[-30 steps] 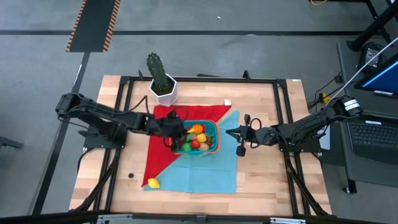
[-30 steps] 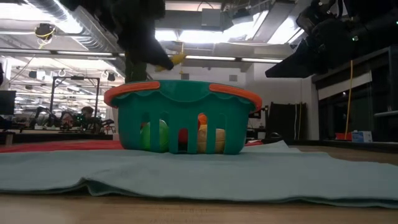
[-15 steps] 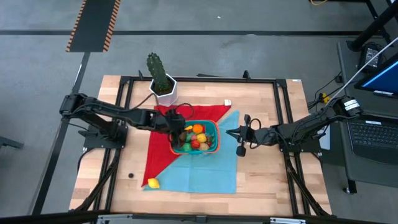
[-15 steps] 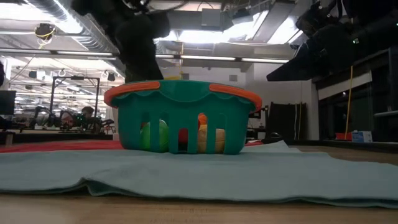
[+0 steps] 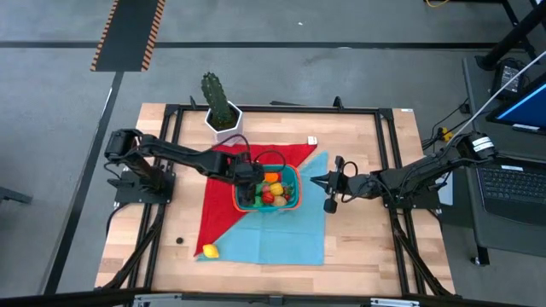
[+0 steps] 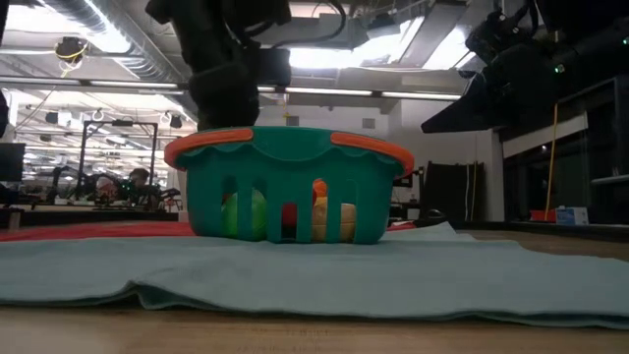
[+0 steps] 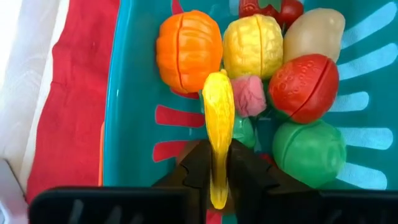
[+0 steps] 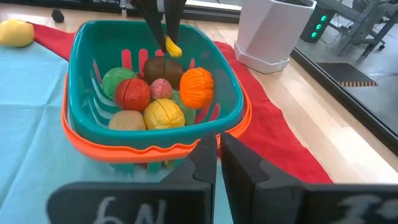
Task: Build produce basket
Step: Put the yellow corn into the blue basket, then put the yellow lemon into the blue basket
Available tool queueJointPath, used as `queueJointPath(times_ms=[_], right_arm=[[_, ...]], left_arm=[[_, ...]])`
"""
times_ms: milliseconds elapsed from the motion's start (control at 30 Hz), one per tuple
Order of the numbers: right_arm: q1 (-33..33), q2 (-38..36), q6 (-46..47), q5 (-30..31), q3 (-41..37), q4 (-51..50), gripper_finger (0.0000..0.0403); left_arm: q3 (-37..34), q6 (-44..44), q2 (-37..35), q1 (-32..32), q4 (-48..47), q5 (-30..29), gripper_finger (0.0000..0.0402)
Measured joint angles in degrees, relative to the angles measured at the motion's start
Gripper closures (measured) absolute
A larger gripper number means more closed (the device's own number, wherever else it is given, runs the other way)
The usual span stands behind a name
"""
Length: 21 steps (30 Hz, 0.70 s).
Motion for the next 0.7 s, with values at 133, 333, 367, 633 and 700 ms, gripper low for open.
queueJointPath(times_ms=[133, 333, 367, 633, 700], right_arm=[[0.0, 0.0, 0.0, 0.0, 0.0, -0.2, 0.0377], [0.0, 0.0, 0.0, 0.0, 0.0, -0.2, 0.0377], [0.0, 0.0, 0.0, 0.0, 0.0, -0.2, 0.0377], [0.0, 0.0, 0.0, 0.0, 0.0, -0.2, 0.0377], [0.0, 0.0, 0.0, 0.0, 0.0, -0.2, 0.0377]], left_arm=[[0.1, 0.0, -0.4, 0.0, 0.2, 0.0, 0.0341], [0.1, -2.9, -0.4, -0.3, 0.1, 0.0, 0.0325], [0.1, -2.9, -0.4, -0.3, 0.1, 0.0, 0.0323], [0.1, -0.8, -2.5, -4.3, -2.2, -0.3, 0.032], [0.1, -1.7, -3.8, -6.2, -2.1, -2.2, 0.0323]])
